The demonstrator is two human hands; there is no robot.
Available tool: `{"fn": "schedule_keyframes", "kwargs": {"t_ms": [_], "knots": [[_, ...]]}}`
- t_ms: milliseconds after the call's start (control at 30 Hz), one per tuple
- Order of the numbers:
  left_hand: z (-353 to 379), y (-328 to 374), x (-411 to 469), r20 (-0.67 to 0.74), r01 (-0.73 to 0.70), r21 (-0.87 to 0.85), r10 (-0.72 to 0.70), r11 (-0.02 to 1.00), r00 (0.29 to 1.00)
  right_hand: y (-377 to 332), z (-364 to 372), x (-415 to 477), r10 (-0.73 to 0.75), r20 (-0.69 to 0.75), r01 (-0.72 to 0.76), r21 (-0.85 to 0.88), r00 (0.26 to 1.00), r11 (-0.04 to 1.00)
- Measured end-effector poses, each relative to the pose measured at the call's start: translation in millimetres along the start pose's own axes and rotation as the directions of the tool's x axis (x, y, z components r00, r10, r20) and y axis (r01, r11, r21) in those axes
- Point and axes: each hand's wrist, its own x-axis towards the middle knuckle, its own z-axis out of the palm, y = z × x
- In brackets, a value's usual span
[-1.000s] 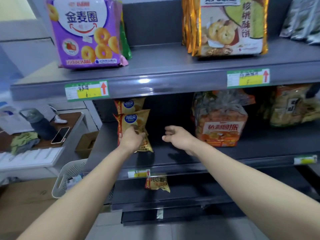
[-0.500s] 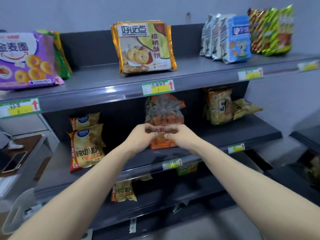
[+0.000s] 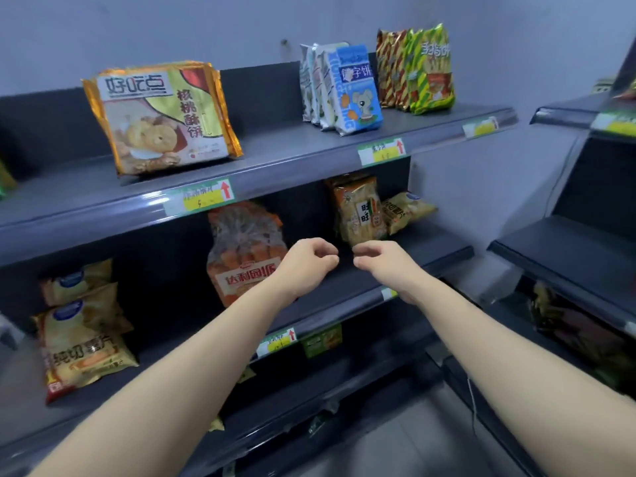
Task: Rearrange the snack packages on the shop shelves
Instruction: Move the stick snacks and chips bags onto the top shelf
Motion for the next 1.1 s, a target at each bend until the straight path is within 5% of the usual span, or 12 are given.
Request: {"fn": "schedule_keyframes", "kwargs": {"t_ms": [500,1100], "knots": [[96,33,128,0.176,-0.019,-0.232,0.061,0.972,0.982,61,-86,71,0.154,-0.387,-0.123,0.104,0.909,0.987],[172,32,279,0.272,0.071,-0.135,-0.032,0.988,0.962,127,-139,187,0.317,-0.372,-0.221,0.279,0.872,0.935]]}}
